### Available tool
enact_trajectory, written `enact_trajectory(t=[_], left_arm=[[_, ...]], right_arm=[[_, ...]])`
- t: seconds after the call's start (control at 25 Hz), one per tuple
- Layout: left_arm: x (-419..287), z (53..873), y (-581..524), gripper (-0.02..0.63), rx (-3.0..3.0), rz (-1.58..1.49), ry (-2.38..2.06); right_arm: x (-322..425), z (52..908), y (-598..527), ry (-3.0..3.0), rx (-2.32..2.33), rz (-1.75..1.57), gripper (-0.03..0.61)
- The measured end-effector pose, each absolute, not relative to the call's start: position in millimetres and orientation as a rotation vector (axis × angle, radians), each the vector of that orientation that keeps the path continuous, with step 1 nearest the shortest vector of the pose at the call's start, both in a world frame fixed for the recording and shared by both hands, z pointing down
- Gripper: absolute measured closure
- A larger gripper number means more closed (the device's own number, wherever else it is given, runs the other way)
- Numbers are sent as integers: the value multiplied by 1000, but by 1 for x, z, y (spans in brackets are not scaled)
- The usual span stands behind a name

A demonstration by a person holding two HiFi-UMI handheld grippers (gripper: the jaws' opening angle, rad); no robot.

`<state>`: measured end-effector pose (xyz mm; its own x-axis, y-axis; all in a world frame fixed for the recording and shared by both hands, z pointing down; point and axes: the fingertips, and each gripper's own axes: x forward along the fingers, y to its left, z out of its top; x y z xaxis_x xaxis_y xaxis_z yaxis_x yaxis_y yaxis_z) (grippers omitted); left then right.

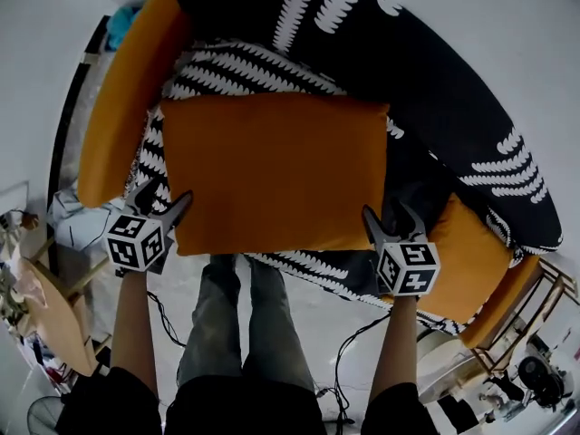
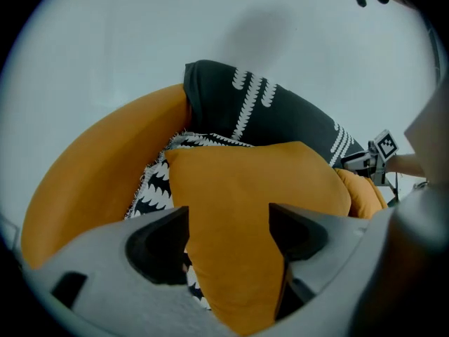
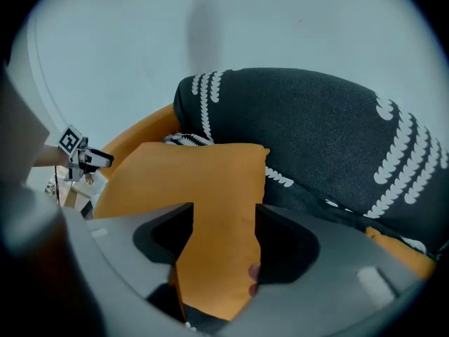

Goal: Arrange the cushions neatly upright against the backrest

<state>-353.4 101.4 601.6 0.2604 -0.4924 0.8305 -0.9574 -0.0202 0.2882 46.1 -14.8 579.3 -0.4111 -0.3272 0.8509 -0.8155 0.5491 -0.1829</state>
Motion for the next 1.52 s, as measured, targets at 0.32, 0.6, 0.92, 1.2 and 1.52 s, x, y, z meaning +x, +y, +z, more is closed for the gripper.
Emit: enact_trajectory(t=[0.32, 0.6, 0.92, 1.2, 1.52], left_arm=[[-359, 652, 100, 173, 1578, 609, -1295], [-350, 673, 97, 169, 1587, 578, -1201], [-329, 674, 93, 318, 1676, 654, -1141], [-330, 653, 92, 438, 1788, 688, -1142], [-327, 621, 86, 468, 1850, 672, -1210]], right_arm=[[43, 634, -25, -1953, 849, 864, 225], [35, 668, -21, -1896, 769, 896, 229], [31, 684, -15, -1927, 725, 960, 290], [19, 658, -14, -2004, 772, 748, 383], [17, 625, -10, -2024, 870, 609, 423]])
